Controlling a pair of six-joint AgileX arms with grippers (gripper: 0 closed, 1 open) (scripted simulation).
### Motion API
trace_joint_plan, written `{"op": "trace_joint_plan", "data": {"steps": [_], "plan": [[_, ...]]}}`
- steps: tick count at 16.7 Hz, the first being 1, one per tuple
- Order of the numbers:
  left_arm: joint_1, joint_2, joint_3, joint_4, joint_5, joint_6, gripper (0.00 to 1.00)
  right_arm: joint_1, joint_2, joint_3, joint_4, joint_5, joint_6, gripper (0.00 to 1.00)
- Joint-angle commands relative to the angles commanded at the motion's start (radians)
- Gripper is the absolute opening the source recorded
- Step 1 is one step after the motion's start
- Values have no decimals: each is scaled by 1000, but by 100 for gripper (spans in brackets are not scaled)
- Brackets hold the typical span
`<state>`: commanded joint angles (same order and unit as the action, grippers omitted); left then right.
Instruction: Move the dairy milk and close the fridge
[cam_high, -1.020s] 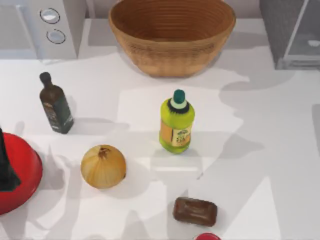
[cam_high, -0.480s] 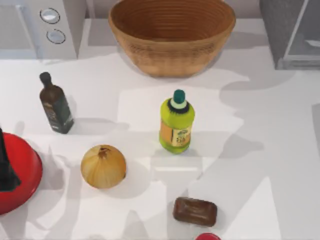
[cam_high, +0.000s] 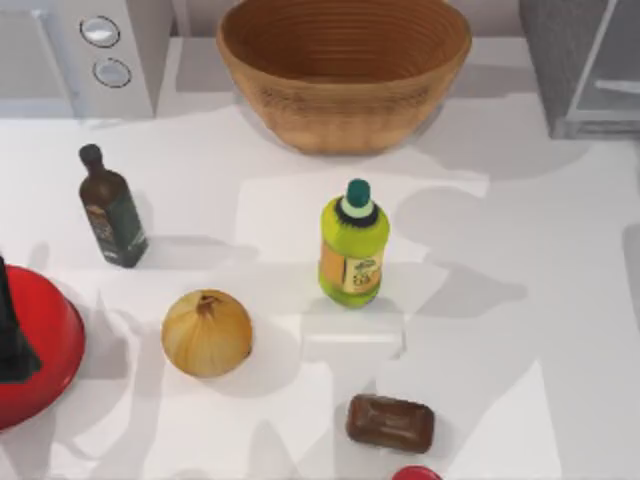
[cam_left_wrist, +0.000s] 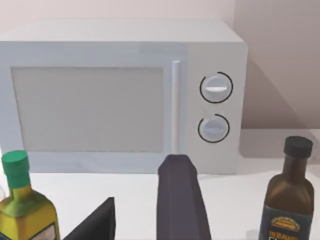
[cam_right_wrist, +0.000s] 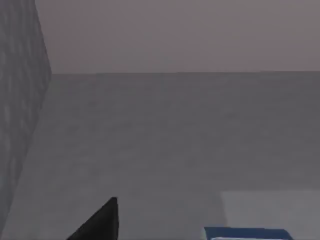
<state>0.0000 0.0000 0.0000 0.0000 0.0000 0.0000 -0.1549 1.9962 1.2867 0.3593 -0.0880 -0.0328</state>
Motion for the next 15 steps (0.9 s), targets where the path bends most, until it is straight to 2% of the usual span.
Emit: {"op": "trace_joint_plan", "data": {"steps": [5,15], "plan": [[0,0,0,0,0,0,100,34,-421,-255,-68,15,4,100],[0,0,0,0,0,0,100,118,-1582,-949,-263,62,22,100]]}}
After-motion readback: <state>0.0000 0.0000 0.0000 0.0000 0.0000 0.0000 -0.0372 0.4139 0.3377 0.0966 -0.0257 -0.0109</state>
